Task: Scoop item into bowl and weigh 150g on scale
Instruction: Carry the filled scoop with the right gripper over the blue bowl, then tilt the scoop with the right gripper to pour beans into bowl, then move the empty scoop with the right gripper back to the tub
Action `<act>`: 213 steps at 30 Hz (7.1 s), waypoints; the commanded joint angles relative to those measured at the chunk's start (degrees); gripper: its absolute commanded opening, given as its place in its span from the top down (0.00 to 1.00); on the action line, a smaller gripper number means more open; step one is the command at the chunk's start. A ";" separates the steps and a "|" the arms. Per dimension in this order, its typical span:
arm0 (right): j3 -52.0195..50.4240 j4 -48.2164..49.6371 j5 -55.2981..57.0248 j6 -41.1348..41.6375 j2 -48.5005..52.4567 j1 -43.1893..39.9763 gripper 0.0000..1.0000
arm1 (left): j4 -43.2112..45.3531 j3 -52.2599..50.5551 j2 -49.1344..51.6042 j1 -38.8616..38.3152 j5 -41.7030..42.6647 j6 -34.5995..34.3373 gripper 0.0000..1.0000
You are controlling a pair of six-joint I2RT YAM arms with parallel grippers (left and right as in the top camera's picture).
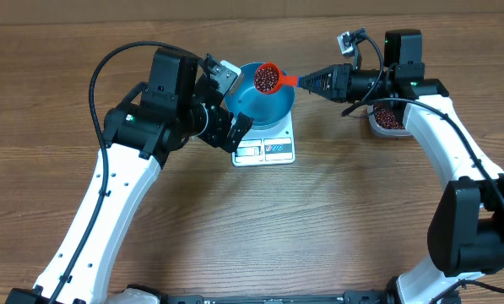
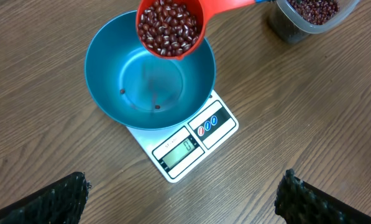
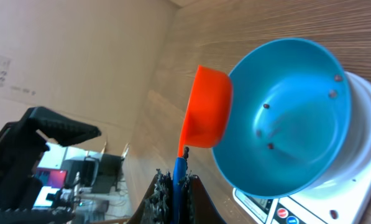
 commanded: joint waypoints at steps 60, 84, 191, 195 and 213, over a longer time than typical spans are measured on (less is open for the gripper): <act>3.58 -11.08 35.56 -20.28 -12.39 13.70 0.96 | 0.07 0.85 -1.36 -0.17 0.87 1.07 0.00; 3.58 -12.35 40.39 -20.31 -12.39 14.91 0.96 | 0.07 0.85 -1.36 -0.17 0.87 1.07 0.00; 3.61 -29.97 61.48 -21.44 -25.38 -6.12 0.96 | 0.07 0.85 -1.36 -0.17 0.87 1.07 0.00; 3.61 -33.07 72.17 -21.38 -21.64 -5.86 0.96 | 0.07 0.85 -1.36 -0.17 0.87 1.07 0.00; 3.61 -31.17 80.28 -18.03 -2.58 -5.79 0.96 | 0.07 0.85 -1.36 -0.13 0.87 1.07 0.00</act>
